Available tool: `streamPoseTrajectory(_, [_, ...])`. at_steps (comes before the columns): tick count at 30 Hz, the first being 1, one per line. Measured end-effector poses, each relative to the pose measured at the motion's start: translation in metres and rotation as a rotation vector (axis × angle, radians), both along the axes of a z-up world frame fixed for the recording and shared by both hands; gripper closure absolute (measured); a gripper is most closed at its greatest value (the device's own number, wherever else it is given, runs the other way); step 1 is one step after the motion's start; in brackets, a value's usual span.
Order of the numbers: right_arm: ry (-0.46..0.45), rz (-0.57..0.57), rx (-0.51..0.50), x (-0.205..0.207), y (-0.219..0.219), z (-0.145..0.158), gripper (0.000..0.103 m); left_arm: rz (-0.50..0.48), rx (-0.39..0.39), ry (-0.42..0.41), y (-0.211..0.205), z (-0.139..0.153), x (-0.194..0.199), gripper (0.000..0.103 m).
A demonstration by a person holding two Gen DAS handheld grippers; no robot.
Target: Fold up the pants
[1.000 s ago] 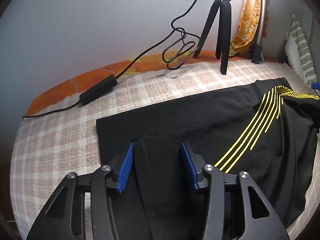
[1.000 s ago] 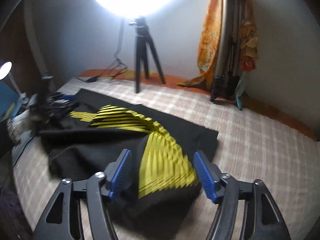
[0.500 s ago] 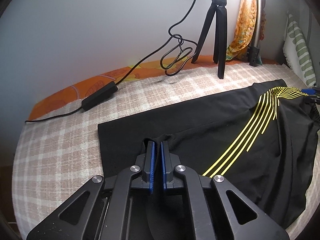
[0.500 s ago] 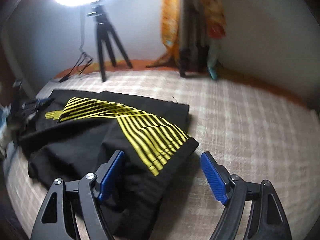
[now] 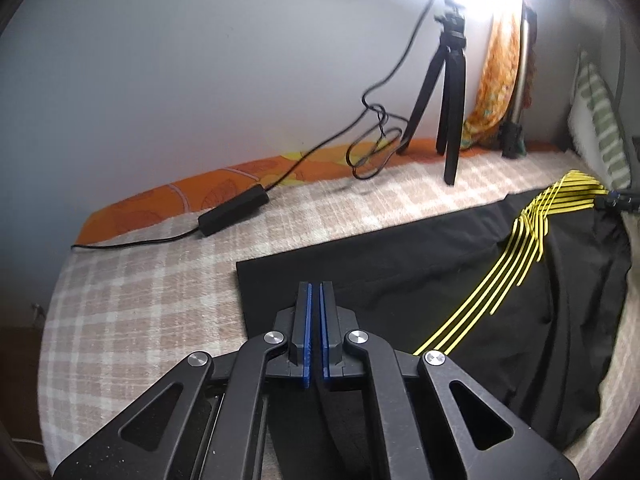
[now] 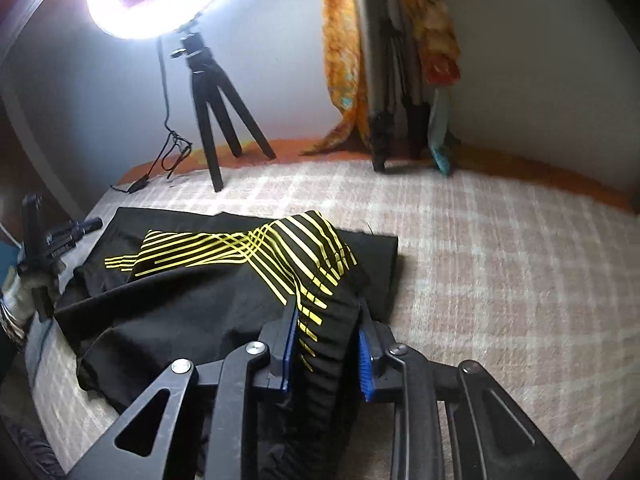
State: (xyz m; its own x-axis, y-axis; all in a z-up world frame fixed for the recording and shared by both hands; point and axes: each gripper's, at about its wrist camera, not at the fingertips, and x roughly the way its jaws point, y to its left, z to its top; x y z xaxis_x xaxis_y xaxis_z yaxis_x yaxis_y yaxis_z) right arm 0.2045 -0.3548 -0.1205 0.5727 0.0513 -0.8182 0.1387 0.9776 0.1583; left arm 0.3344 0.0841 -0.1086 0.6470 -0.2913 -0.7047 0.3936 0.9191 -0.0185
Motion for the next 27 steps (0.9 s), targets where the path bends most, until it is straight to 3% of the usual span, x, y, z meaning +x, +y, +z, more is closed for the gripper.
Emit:
streamPoseTrajectory(2, [0.000,0.025,-0.010,0.001,0.006,0.003,0.079,-0.029,-0.016,0.008,-0.001,0.000,-0.001,0.101])
streamPoseTrajectory(4, [0.003,0.041,-0.015,0.002,0.009,0.003,0.078,-0.036,-0.011,0.045,-0.004,-0.004,0.003,0.090])
streamPoseTrajectory(5, [0.004,0.042,-0.014,0.002,0.009,0.003,0.078,-0.016,0.009,0.070,-0.005,-0.009,0.007,0.064])
streamPoseTrajectory(6, [0.004,0.040,-0.013,0.002,0.009,0.002,0.078,-0.003,0.018,0.075,-0.005,-0.011,0.009,0.051])
streamPoseTrajectory(7, [0.003,0.040,-0.010,0.001,0.010,0.002,0.078,-0.004,0.017,0.072,-0.006,-0.012,0.010,0.051])
streamPoseTrajectory(13, [0.013,0.030,-0.014,-0.002,0.006,-0.002,0.078,-0.062,0.106,0.094,-0.020,-0.028,0.019,0.052])
streamPoseTrajectory(14, [0.015,0.027,-0.017,-0.002,0.005,-0.003,0.078,-0.068,0.103,0.082,-0.021,-0.028,0.019,0.057])
streamPoseTrajectory(17, [0.014,0.014,-0.019,-0.003,0.002,-0.004,0.078,-0.099,0.062,0.089,-0.025,-0.028,0.018,0.092])
streamPoseTrajectory(18, [0.013,0.012,-0.020,-0.003,0.002,-0.003,0.078,-0.113,0.076,0.083,-0.028,-0.028,0.016,0.098])
streamPoseTrajectory(22, [0.000,0.007,-0.052,-0.006,0.007,0.001,0.078,-0.151,0.115,0.032,-0.040,-0.021,0.000,0.100])
streamPoseTrajectory(27, [-0.024,0.004,-0.089,-0.010,0.014,0.013,0.079,-0.067,0.004,-0.011,-0.010,0.003,-0.003,0.100])
